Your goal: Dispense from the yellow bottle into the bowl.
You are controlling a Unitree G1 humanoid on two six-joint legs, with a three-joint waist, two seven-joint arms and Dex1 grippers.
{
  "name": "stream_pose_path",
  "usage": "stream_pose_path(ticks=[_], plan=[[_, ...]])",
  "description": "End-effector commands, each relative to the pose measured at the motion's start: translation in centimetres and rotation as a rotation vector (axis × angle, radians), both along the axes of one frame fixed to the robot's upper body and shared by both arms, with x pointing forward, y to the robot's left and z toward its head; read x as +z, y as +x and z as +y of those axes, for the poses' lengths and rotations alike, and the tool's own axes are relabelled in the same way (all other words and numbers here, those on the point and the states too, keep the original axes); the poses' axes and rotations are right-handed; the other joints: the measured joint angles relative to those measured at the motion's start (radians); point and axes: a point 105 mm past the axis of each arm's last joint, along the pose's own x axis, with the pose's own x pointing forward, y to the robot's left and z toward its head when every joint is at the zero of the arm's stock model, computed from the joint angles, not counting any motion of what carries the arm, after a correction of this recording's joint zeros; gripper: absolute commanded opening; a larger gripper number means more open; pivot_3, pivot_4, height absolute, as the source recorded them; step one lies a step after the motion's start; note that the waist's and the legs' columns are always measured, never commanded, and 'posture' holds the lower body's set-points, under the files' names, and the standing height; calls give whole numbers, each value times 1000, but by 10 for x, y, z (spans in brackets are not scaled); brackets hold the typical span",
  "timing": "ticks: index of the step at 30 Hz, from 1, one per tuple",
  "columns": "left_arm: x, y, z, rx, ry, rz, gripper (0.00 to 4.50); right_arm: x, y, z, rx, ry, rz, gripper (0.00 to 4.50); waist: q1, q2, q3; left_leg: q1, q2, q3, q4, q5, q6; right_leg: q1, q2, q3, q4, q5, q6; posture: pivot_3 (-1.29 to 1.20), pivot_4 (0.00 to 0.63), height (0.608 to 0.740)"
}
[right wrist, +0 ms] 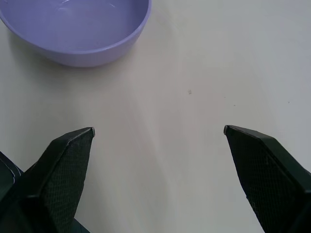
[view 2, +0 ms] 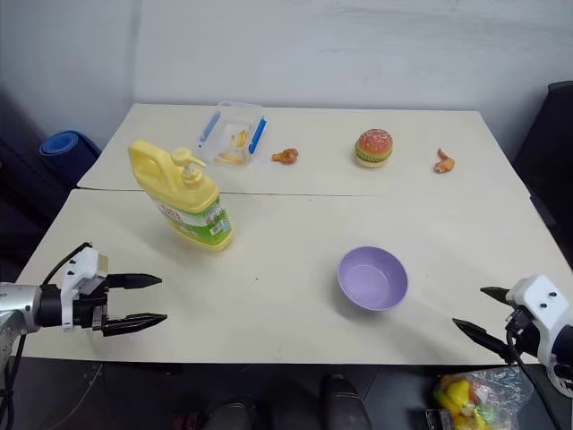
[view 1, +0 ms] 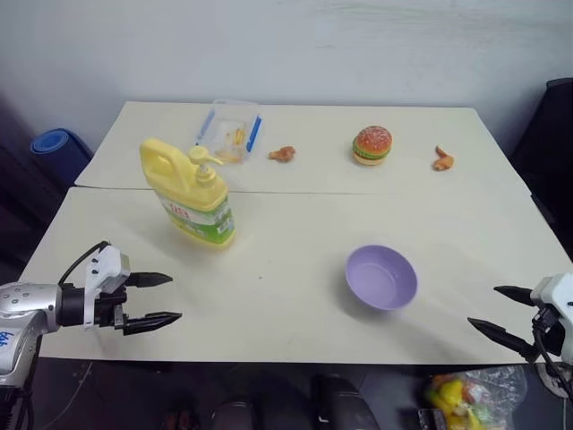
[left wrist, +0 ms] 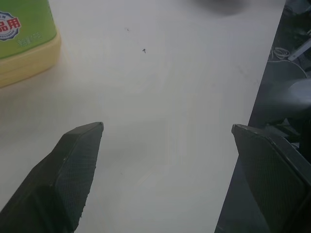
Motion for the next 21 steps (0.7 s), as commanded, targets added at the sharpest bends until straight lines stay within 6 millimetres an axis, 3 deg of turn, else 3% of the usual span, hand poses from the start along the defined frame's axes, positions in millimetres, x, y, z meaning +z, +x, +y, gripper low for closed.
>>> stream_pose_path(ticks=[1, 7, 12, 16, 21], plan=[[2, -1, -1, 0, 2, -19, 4500, 11, 2, 2, 9, -18, -54, 4459, 0, 0, 0, 0, 0, 0, 0, 0, 0, 0, 0, 0, 0, 0, 0, 0, 150, 740], [-2, 0, -3, 19, -18, -6, 4500, 11, 6, 1, -7, -29, -53, 4459, 0, 0, 0, 0, 0, 0, 0, 0, 0, 0, 0, 0, 0, 0, 0, 0, 150, 740], [17, -3, -16, -22, -114, -6, 4500, 19, 10, 10, -3, -22, -54, 4459, 0, 0, 0, 0, 0, 0, 0, 0, 0, 0, 0, 0, 0, 0, 0, 0, 150, 740], [44, -1, -37, -91, -164, -42, 4500, 36, 14, 43, 66, 41, -71, 4459, 1, 0, 0, 0, 0, 0, 1, 0, 0, 0, 0, 0, 1, 0, 0, 0, 150, 740], [74, -25, -76, -362, -160, -23, 4500, 43, 13, 88, 199, 28, -61, 4459, 1, 0, 0, 0, 0, -1, 1, 0, -1, 0, 1, 0, 1, 0, 1, 0, 150, 740]])
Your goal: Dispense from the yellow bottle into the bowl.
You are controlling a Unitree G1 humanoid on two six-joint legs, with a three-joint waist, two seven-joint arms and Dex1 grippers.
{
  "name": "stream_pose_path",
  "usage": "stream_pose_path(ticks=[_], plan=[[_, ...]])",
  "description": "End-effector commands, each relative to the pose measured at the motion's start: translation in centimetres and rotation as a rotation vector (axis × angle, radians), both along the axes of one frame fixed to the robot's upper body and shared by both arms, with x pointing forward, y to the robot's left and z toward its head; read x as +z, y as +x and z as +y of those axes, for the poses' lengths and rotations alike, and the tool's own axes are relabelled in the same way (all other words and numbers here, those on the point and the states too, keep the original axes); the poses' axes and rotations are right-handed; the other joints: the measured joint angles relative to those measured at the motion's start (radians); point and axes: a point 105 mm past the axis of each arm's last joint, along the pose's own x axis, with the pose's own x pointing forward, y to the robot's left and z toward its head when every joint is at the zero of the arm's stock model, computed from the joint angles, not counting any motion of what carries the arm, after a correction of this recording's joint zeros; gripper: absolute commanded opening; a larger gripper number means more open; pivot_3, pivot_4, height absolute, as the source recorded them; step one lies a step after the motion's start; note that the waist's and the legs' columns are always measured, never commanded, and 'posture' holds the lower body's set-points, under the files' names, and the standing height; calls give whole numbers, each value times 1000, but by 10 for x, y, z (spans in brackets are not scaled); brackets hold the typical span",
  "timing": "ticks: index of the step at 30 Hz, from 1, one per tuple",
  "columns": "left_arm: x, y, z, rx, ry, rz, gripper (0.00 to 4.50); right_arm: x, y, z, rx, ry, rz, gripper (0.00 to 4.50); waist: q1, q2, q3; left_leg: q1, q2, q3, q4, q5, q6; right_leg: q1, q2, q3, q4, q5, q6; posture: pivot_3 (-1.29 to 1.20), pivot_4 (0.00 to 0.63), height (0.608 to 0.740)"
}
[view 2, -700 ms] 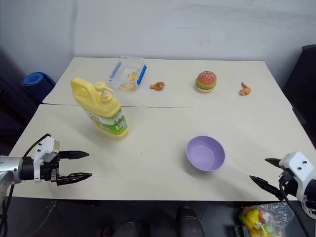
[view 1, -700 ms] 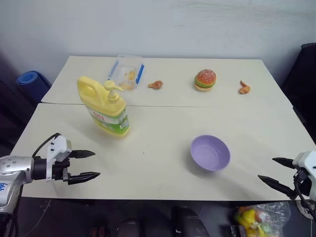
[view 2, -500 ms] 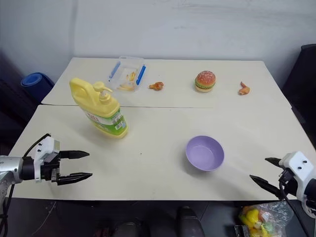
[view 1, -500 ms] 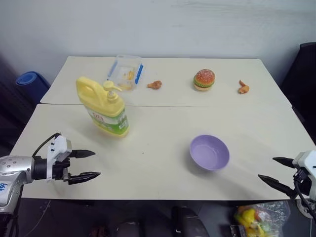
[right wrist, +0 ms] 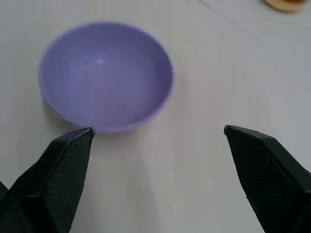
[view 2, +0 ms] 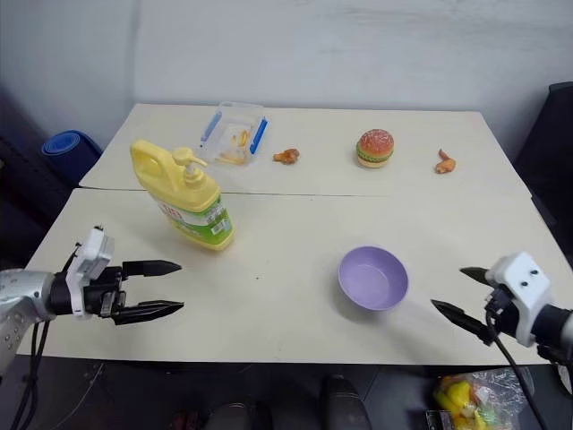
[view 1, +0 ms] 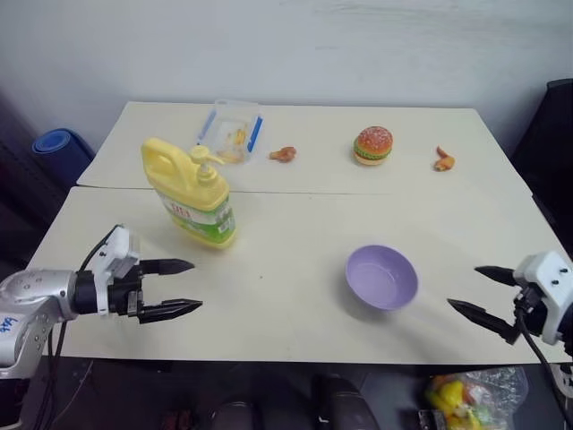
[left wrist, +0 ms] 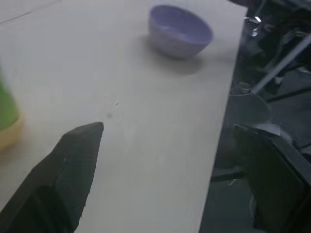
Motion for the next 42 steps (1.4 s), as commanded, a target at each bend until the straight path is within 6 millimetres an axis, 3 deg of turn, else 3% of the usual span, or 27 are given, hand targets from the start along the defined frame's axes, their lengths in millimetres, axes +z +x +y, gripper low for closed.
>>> stream_pose_path(ticks=[1, 6, 9, 14, 17, 26, 35, 39, 42], plan=[[22, -19, -24, -195, 22, -28, 4500, 4, -2, 27, 79, -18, 12, 4459, 0, 0, 0, 0, 0, 0, 0, 0, 0, 0, 0, 0, 0, 0, 0, 0, 150, 740], [35, -27, -49, -433, 70, -71, 4500, -9, 12, 65, 102, 8, 43, 4459, -1, 0, 0, 0, -2, 2, 2, 0, 0, 0, 8, 2, 0, 0, 0, 0, 150, 740], [44, -23, -58, -509, 64, -91, 4500, -26, 26, 78, 62, 1, 48, 4459, 0, -1, 0, 0, -3, 3, 2, 0, -1, 0, 12, 3, -1, 0, 1, 0, 150, 740], [46, -9, -65, -588, 113, -123, 4500, -51, 25, 98, 112, -27, 65, 4459, 1, 0, 1, -1, -2, 3, 1, 0, -3, -2, 16, 3, -1, -1, -2, 0, 150, 740], [48, -1, -73, -614, 99, -132, 4500, -69, 34, 99, 70, -75, 55, 4459, 0, -1, 1, -2, -2, 9, 2, 0, -3, -2, 16, 3, -1, -1, -1, 0, 150, 740], [52, 6, -79, -634, 87, -154, 4500, -83, 49, 104, 21, -85, 30, 4459, -1, -1, 1, -1, 0, 14, 3, 1, -3, -3, 18, 6, 0, 0, 0, 0, 150, 740], [54, 8, -80, -635, 90, -169, 4500, -85, 44, 104, 29, -97, 10, 1733, -1, -1, 1, -1, 0, 15, 3, 1, -3, -2, 17, 6, 0, 0, 0, 0, 150, 740], [51, 11, -81, -630, 96, -182, 4500, -84, 46, 103, 17, -98, -8, 1733, -1, -1, 1, -1, 0, 15, 4, 1, -3, -2, 17, 7, 1, 0, 0, 0, 150, 740], [51, 11, -83, -633, 93, -187, 4500, -85, 45, 104, 21, -94, -5, 1182, -1, -1, 1, -1, 0, 15, 3, 1, -3, -2, 17, 7, 1, 0, 0, 0, 150, 740]])
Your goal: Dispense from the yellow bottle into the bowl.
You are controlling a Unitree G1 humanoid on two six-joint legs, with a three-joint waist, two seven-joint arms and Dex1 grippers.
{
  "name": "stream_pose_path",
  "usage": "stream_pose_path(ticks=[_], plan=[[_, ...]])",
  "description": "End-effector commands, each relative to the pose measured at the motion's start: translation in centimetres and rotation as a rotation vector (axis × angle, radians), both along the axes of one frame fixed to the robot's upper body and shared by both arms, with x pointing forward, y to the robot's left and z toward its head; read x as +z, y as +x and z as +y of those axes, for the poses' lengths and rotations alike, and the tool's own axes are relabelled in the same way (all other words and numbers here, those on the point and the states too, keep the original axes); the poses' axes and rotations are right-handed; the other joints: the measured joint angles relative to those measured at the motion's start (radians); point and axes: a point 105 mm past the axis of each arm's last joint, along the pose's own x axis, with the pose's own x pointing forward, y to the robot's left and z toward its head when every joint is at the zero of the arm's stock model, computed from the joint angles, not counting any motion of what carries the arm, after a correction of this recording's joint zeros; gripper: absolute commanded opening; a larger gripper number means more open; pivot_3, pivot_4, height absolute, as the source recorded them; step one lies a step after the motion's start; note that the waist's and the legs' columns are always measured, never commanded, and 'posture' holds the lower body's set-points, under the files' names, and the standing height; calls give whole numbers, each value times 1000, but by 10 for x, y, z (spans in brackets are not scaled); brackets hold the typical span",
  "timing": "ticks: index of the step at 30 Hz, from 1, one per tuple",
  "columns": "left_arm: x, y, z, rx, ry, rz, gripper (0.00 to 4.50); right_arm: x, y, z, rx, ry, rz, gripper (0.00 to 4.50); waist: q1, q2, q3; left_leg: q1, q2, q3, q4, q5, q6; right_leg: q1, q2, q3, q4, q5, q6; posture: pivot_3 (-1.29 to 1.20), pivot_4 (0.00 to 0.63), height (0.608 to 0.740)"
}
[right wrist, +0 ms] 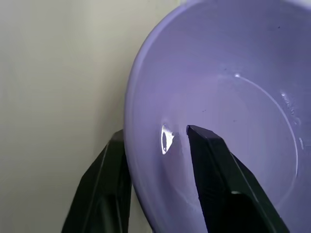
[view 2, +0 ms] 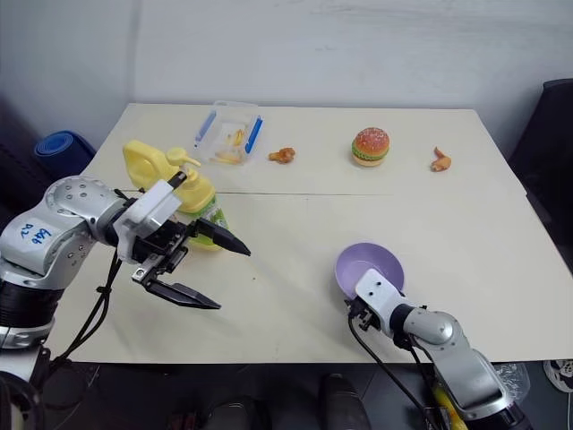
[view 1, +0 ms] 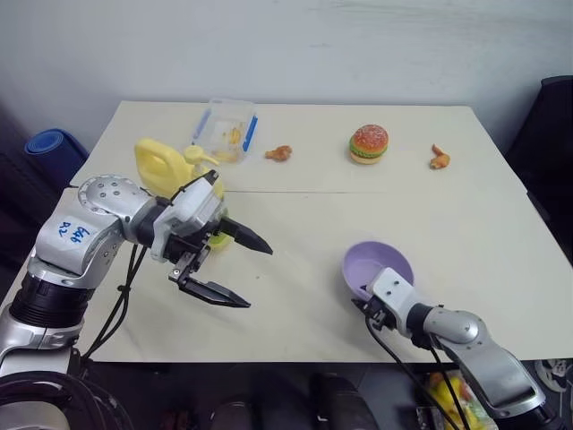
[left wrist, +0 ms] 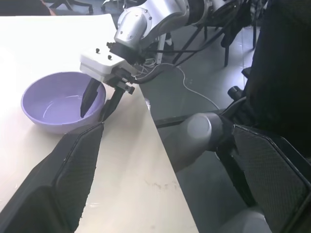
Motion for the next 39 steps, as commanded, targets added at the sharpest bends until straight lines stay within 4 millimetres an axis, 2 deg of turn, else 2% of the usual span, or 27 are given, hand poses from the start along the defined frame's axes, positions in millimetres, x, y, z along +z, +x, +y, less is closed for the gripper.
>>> stream_pose_path(ticks=[1, 3, 4, 8, 12, 13, 14, 16, 18, 24, 27, 28, 31, 39], plan=[[7, -3, -2, -49, 3, -36, 4500, 8, 1, 1, 8, 7, -47, 843, 0, 0, 0, 0, 0, 0, 0, 0, 0, 0, 0, 0, 0, 0, 0, 0, 150, 740], [8, -2, -3, -47, -6, -38, 4500, 8, 0, 0, 14, 2, -48, 161, 0, -1, -1, 0, 0, 0, 0, 0, 0, 0, 0, 0, 0, 0, 0, 0, 150, 740], [9, -2, -3, -46, -11, -38, 4500, 8, 0, 0, 18, -2, -50, 15, 0, -2, -1, 0, 0, 0, 0, 0, 0, 0, 0, 0, 0, 0, 0, 0, 150, 740], [16, -2, -4, -30, -43, -44, 4500, 14, 1, 0, 54, -33, -74, 15, 0, -2, -1, 0, 0, 0, 0, 0, 0, 0, 0, 0, 0, 0, 0, 0, 150, 740], [41, 1, 0, 31, -123, -54, 4500, 43, 5, 12, 196, -76, -128, 15, -2, -2, 0, 0, 0, 0, 1, 0, 0, 0, 0, 0, 0, 0, 0, 0, 150, 740], [52, 2, 4, 57, -155, -58, 4500, 55, 9, 18, 248, -88, -148, 15, -3, -2, 0, 0, 0, 0, 1, 0, 0, 0, 0, 0, 0, 0, 0, 0, 150, 740], [63, 2, 8, 82, -184, -66, 4500, 68, 12, 24, 300, -102, -170, 15, -4, -2, 0, 0, 0, -1, 0, 0, 0, 0, 0, 0, 0, 0, 0, 0, 150, 740], [93, 5, 32, 177, -241, -101, 4500, 107, 27, 49, 467, -147, -236, 15, -5, -2, 2, 1, 1, -2, 0, 0, 0, -1, 0, 0, 1, 0, 0, 0, 150, 740], [107, 7, 52, 260, -252, -130, 4500, 131, 38, 72, 577, -173, -266, 15, -29, -3, 13, -1, 1, -1, 3, 2, 0, -6, 1, 5, 5, 3, 0, 0, 150, 740], [120, 29, 99, 482, -210, -212, 4500, 159, 69, 117, 700, -224, -293, 15, -22, -4, 12, -1, 3, 1, -3, 4, -4, -7, 1, -4, 10, -2, -9, 0, 150, 740], [127, 34, 112, 544, -206, -243, 4500, 163, 78, 133, 726, -230, -289, 15, -29, -5, 12, -15, 1, 1, 2, 4, -3, -20, -2, -6, 16, -1, -8, 0, 150, 740], [128, 39, 116, 572, -209, -255, 4315, 163, 80, 138, 740, -235, -290, 2, -29, -5, 12, -20, 0, 1, 6, 4, -3, -24, -3, -8, 16, 0, -6, 0, 150, 740], [128, 53, 121, 623, -214, -280, 3694, 163, 80, 152, 786, -243, -292, 0, -36, -5, 12, -21, 1, 2, 9, 4, -2, -24, -8, -20, 17, 0, -6, 0, 150, 740], [116, 82, 115, 655, -207, -301, 1312, 179, 69, 180, 897, -240, -314, 0, -56, -5, 12, -22, 1, -1, 14, 4, -2, -24, -13, -29, 25, -1, -7, 0, 150, 740]])
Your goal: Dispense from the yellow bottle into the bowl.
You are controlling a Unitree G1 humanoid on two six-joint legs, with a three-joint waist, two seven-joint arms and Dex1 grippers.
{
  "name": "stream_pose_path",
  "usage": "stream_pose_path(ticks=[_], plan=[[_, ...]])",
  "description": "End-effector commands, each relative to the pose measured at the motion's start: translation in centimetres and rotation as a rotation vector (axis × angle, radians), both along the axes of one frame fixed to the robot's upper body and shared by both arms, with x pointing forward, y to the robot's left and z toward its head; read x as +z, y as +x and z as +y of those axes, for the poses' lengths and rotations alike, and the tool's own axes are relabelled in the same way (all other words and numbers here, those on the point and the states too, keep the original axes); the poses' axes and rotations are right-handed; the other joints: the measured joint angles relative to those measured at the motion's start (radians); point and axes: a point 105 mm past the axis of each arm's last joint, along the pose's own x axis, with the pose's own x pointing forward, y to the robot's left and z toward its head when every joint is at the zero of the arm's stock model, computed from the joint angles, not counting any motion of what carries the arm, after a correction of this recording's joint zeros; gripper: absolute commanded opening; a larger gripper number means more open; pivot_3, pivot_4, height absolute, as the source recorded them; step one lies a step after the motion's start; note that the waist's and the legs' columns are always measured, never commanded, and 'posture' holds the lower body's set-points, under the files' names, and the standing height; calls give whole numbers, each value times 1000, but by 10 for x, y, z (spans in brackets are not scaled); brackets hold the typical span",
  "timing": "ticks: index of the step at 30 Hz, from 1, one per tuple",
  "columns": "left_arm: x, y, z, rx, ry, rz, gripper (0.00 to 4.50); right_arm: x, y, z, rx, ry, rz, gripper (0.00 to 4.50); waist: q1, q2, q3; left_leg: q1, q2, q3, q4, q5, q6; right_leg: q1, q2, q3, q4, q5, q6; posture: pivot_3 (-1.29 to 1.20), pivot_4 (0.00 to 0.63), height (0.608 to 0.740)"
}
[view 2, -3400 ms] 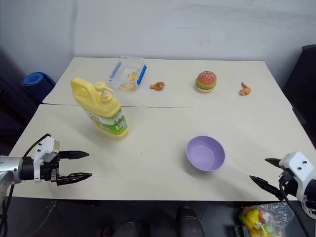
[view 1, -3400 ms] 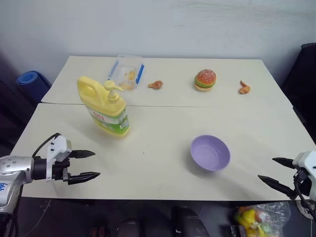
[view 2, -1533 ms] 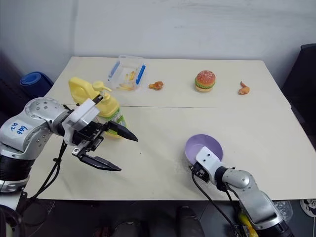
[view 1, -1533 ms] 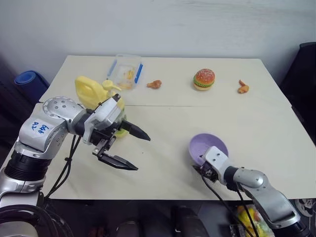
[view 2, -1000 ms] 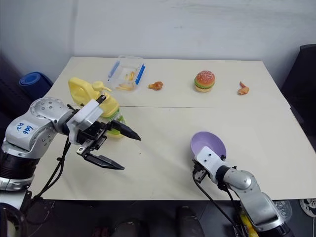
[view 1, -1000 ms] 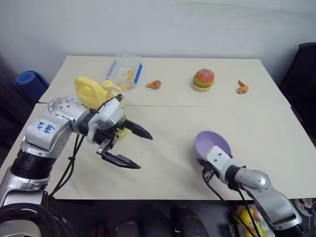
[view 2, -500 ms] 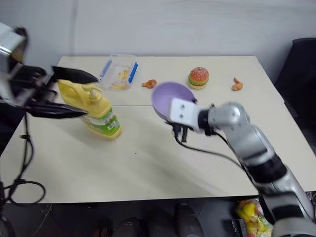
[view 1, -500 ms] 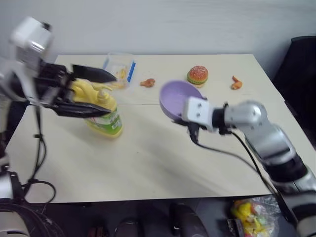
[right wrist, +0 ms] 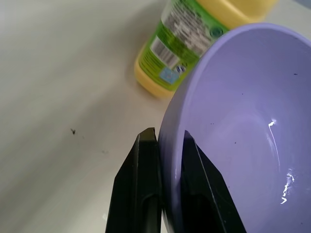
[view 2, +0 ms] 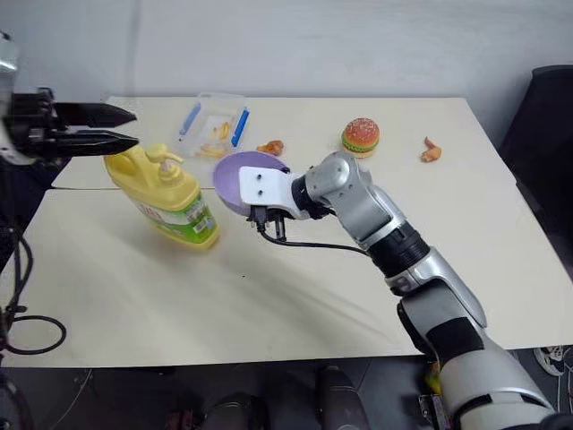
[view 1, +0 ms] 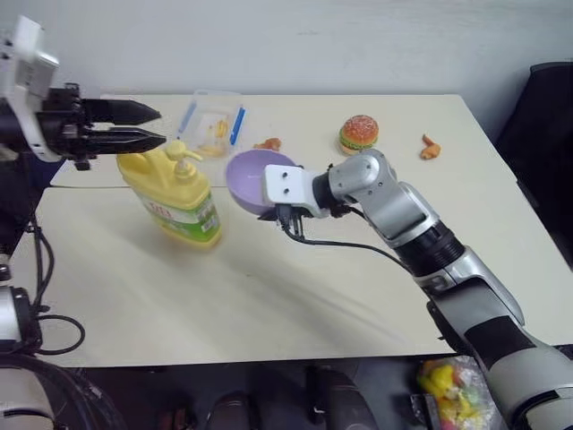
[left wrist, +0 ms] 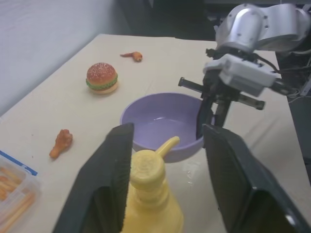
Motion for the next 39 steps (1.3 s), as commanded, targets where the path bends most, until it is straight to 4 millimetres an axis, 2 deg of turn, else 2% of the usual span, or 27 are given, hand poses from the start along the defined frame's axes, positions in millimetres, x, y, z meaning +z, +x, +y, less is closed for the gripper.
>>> stream_pose_path(ticks=[1, 4, 5, 12, 18, 22, 28, 39], plan=[[10, 3, 2, 21, 22, -66, 991, 24, -8, 12, 58, 15, -55, 0, -4, 0, 0, 0, 0, 0, 0, 0, 0, 0, 0, -1, 0, 0, 0, 0, 150, 740], [4, 9, -1, 19, 43, -73, 65, 35, -12, 22, 80, 24, -56, 0, -9, 0, 0, 0, 0, -1, 0, 0, 0, 0, -2, -4, 0, 0, -1, 0, 150, 740], [3, 11, -2, 22, 44, -76, 28, 37, -13, 24, 85, 27, -55, 0, -9, 0, 0, 0, 0, -1, 0, 0, 0, -1, -3, -5, 1, -1, -1, 0, 150, 740], [4, 13, -5, 4, 22, -91, 28, 50, -23, 40, 121, 51, -24, 0, -12, 0, 0, 0, -1, -8, 0, 0, 0, -2, -7, -14, 3, -1, -2, 0, 150, 740], [7, 9, 2, 16, 20, -102, 28, 53, -34, 43, 154, 36, -21, 0, -18, 0, 0, -2, -1, -12, 0, 0, 0, -2, -8, -16, 4, -1, -2, 0, 150, 740], [14, 1, 9, 15, 15, -106, 28, 53, -34, 44, 158, 27, -36, 0, -28, 0, 0, -2, -1, -14, 0, 0, 0, -2, -8, -17, 4, -1, -2, 0, 150, 740], [14, -4, 16, 25, 43, -97, 28, 55, -28, 44, 144, 26, -64, 0, -29, 0, 0, -2, -1, -14, 0, 0, 0, -2, -8, -18, 4, -2, -3, 0, 150, 740], [-7, -3, 17, 30, 123, -65, 28, 54, -21, 42, 137, 11, -85, 0, -30, 0, 0, -3, -1, -15, 0, 0, 0, -2, -8, -18, 4, -2, -3, 0, 150, 740]])
